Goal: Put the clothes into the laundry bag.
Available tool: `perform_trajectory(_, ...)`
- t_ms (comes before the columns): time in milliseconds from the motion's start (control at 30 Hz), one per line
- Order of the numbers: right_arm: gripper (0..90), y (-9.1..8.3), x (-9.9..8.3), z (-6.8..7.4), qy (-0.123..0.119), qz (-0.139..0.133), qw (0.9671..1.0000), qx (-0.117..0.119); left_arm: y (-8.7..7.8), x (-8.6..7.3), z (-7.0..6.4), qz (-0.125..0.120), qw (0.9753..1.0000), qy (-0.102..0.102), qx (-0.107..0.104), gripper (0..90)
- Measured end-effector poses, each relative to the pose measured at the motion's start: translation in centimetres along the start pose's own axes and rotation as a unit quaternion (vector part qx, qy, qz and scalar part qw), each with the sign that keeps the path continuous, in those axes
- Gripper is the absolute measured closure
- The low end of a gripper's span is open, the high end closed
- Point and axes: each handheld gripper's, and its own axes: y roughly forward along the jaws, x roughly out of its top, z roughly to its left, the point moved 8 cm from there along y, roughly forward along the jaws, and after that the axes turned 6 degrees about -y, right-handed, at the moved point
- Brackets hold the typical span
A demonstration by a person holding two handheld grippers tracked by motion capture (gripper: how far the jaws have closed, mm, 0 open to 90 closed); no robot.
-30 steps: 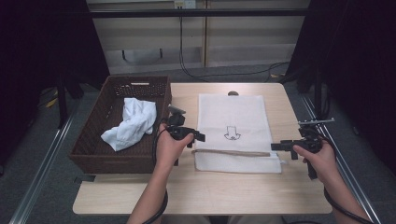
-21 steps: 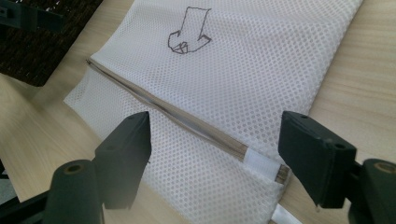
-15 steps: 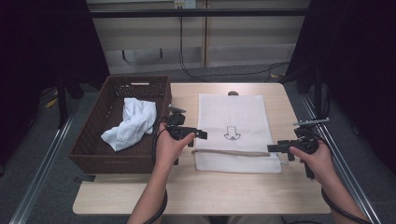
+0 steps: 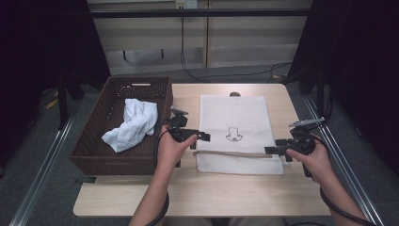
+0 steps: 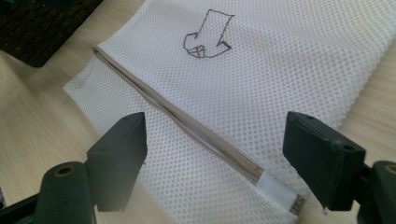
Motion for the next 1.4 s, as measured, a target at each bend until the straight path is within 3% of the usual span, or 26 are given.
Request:
perform_trajectory(33,21.2,0.2,0.1,0.1,-0.004,0.000,1.0000,0.001,-0.1,0.0,0.2,0.001,1.0000,0.008,0.004,9.8)
perform_trajectory(133,19.3,0.8,0.4,0.4,-0.018,0.006,0.9998,-0.004,-0.1,-0.1,-0.1,-0.001,1.0000,0.003,-0.002,9.8)
perform_trajectory(233,18.8,1.4,0.7,0.9,-0.029,0.011,0.9995,-0.006,-0.2,-0.2,-0.1,0.002,0.9999,0.013,-0.002,10.0)
perform_trajectory(300,18.8,1.9,1.0,1.3,-0.037,0.012,0.9992,-0.003,-0.1,-0.2,-0.3,0.001,1.0000,0.005,-0.006,9.7)
perform_trajectory(633,19.5,4.7,1.3,3.3,-0.079,0.037,0.9961,0.014,-0.5,-0.2,-0.4,-0.001,0.9999,0.012,-0.012,8.2)
perform_trajectory(733,20.5,5.1,1.6,3.6,-0.085,0.040,0.9955,0.014,-0.6,-0.3,-0.4,0.005,0.9995,0.029,-0.015,7.1)
perform_trajectory(767,21.8,5.3,1.7,3.8,-0.087,0.039,0.9953,0.019,-0.5,-0.3,-0.6,0.000,0.9996,0.022,-0.016,7.1)
perform_trajectory(1100,26.2,7.9,2.4,4.9,-0.130,0.057,0.9895,0.023,-0.5,-0.3,-0.8,0.003,0.9992,0.034,-0.021,6.6)
perform_trajectory(1400,27.6,10.1,2.3,4.7,-0.156,0.078,0.9847,0.010,-0.6,-0.4,-1.0,0.002,0.9992,0.028,-0.028,6.6)
